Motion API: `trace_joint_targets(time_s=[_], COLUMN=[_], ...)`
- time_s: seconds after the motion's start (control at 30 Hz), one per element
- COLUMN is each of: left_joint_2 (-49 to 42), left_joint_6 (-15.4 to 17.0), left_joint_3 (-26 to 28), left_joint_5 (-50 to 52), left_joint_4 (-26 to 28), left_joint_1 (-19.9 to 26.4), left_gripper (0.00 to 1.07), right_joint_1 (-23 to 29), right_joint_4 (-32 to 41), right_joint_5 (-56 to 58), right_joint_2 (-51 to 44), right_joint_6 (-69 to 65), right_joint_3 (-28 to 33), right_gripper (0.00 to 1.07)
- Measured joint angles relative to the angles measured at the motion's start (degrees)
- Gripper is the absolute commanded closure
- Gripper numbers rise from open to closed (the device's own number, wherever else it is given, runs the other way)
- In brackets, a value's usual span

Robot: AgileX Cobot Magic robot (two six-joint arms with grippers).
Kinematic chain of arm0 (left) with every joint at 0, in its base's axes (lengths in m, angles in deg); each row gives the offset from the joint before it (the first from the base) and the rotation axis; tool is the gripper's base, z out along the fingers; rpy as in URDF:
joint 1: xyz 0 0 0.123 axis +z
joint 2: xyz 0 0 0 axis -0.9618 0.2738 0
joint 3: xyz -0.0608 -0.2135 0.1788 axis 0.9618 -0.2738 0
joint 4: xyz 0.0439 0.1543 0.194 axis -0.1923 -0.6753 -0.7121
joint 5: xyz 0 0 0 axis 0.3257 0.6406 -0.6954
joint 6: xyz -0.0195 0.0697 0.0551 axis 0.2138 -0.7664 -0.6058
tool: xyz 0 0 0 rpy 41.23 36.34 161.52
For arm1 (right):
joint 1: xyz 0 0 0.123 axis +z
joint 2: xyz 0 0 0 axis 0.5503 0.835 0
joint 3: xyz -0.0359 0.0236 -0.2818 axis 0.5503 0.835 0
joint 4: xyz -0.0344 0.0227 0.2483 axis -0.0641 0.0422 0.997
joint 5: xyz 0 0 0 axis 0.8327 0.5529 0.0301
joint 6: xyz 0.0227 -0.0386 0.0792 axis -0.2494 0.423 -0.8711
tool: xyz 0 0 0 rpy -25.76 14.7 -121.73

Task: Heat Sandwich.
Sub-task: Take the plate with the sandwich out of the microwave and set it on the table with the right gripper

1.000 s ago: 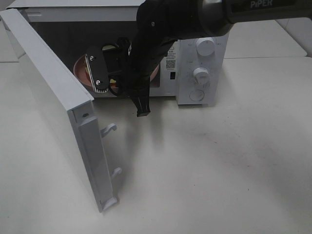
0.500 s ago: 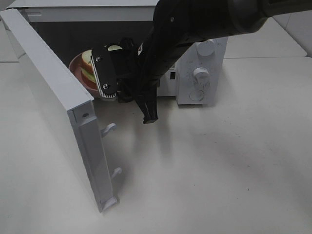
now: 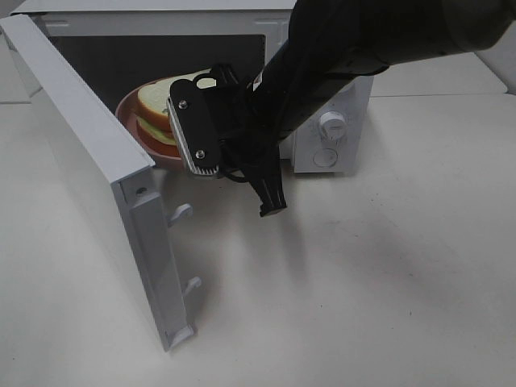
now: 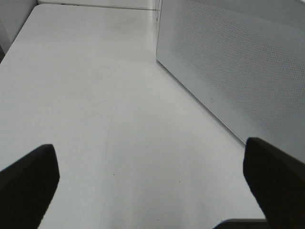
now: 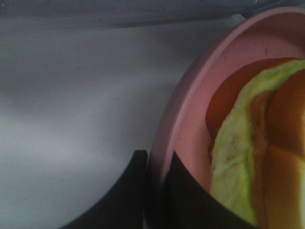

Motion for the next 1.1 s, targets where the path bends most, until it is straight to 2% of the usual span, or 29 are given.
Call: trace_joint_targets(time_s=[0.6, 0.73, 0.9, 1.03, 1.1], left_joint_2=[0.00, 0.00, 0.00, 0.00, 0.00], left_joint_6=[0.00, 0.00, 0.00, 0.00, 0.00], left_joint_3=[0.00, 0.00, 0.00, 0.00, 0.00], left_joint_5=[0.00, 0.00, 0.00, 0.00, 0.00], left_joint_4=[0.00, 0.00, 0.00, 0.00, 0.00], left_joint_1=[0.00, 0.00, 0.00, 0.00, 0.00], left_gripper=[0.09, 0.09, 0.09, 0.09, 0.09], right_joint_1=[0.00, 0.00, 0.00, 0.00, 0.00], right_joint_4=[1.20, 1.15, 1.15, 0.97, 0.97], right_joint_5=[-3.04, -4.41, -4.41, -4.93, -5.04], right_joint_2=[-9.85, -13.98, -16.10, -20.97, -21.94], right_joint_6=[0.40, 0.40, 0.40, 0.40, 0.40], right_joint_3=[11.80, 17.02, 19.71, 25.50, 26.47], right_gripper=[1.07, 1.07, 1.07, 1.07, 1.07])
